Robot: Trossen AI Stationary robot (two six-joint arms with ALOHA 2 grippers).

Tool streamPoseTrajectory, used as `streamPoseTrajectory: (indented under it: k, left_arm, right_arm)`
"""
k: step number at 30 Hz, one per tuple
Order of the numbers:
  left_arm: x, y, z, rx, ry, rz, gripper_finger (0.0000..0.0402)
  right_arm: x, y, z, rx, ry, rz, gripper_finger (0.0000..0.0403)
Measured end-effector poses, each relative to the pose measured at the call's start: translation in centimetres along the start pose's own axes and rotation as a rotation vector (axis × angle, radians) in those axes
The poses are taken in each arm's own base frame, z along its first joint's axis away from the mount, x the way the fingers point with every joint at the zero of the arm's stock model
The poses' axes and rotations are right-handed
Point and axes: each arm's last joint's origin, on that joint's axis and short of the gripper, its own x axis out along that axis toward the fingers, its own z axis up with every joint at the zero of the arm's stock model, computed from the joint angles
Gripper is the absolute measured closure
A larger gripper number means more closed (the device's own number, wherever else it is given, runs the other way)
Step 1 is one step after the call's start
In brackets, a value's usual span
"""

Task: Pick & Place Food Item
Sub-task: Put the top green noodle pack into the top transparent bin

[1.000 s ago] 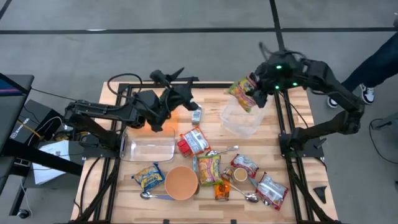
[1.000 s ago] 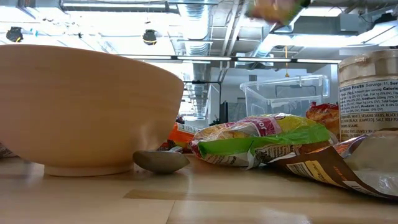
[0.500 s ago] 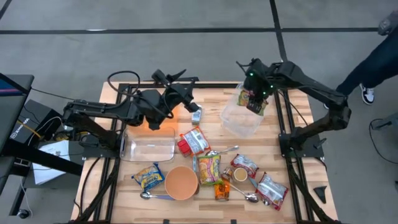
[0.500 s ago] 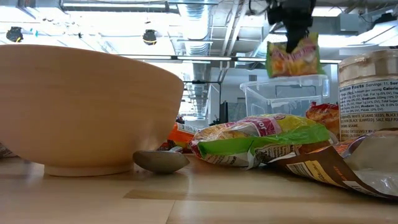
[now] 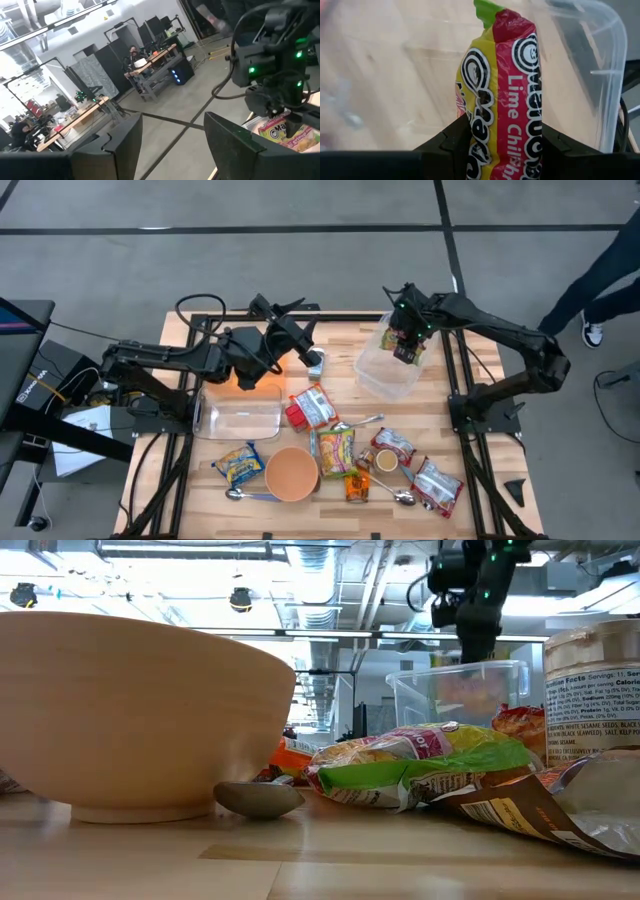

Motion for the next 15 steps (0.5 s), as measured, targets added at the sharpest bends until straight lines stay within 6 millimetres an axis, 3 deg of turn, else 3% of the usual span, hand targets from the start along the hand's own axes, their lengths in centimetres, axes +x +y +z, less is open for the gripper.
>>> streamPoseTrajectory:
  k: [7,15]
  left_arm:
    - [0.0,0.0,0.0,0.000,0.000,0.000,0.0195]
    - [0.0,0.0,0.0,0.001,0.001,0.001,0.0195]
  right_arm:
    - [2.2,-1.3,-1.1,0.034,0.011,-0.014,0.0257]
    - [3.1,-0.4,-1.3,0.009,0.015,0.002,0.0257]
